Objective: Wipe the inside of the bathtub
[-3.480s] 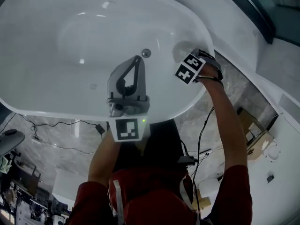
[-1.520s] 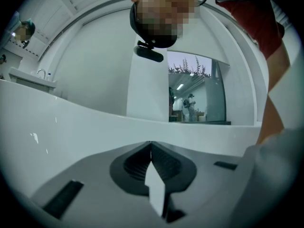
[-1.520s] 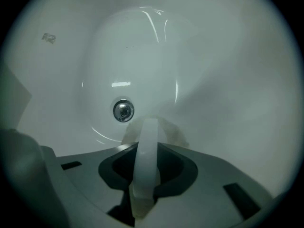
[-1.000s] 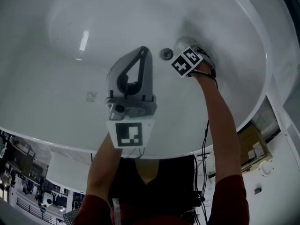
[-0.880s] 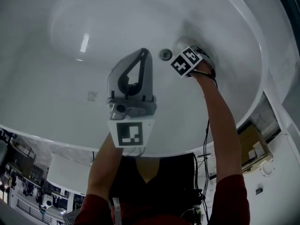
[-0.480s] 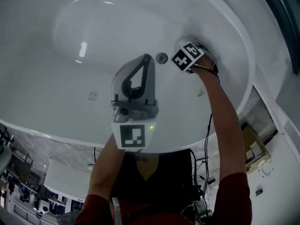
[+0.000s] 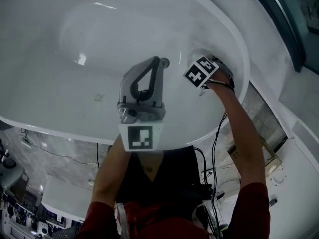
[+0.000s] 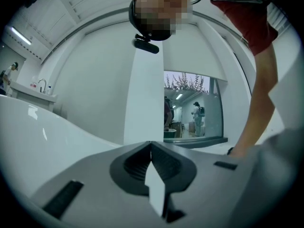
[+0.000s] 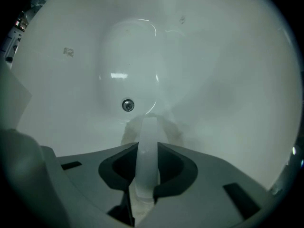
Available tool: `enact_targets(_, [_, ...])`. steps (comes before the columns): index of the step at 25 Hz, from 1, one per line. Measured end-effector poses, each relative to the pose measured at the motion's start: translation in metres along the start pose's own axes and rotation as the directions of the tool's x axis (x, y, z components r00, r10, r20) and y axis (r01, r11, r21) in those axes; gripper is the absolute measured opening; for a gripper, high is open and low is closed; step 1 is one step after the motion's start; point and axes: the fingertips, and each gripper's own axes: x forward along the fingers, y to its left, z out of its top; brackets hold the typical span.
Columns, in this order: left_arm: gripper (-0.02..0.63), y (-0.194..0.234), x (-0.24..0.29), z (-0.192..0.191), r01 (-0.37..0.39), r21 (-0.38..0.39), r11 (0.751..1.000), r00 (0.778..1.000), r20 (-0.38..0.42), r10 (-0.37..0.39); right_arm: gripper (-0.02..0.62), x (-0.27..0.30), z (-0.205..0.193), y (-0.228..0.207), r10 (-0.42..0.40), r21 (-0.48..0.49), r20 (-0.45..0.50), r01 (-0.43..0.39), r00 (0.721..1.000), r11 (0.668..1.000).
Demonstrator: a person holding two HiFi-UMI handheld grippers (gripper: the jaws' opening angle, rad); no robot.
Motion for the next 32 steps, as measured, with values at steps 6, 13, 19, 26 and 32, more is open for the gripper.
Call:
enact_targets(6, [0.015,-0.017,-0.015,0.044,0.033,0.006,0.999,0.999,0.031,-0.033,0.091,-0.067,-0.056,0.025,0.015,0.028,-0.02,-0.014,1.0,1.0])
enact_targets(13, [0.015,-0.045,-0.033,0.072,0.109,0.005,0.994,0.993,0.052,-0.109,0.091,-0.119,-0.121,0.065,0.047,0.086,-0.066,-0.042,0.997,0.995])
enact_targets(19, [0.015,-0.058,-0.049,0.08,0.135,0.009,0.991,0.989,0.063,-0.135,0.091,-0.117,-0.156,0.099,0.084,0.113,-0.118,-0.071,0.99,0.991])
enact_targets(26, [0.015,-0.052,-0.048,0.067,0.123,0.019,0.992,0.991,0.05,-0.123,0.091,-0.088,-0.166,0.097,0.095,0.15,-0.136,-0.074,0.986,0.986])
enact_targets(32, [0.015,-0.042,-0.043,0.048,0.087,0.012,0.996,0.996,0.025,-0.087,0.091,-0.072,-0.152,0.099,0.104,0.131,-0.129,-0.087,0.986,0.988])
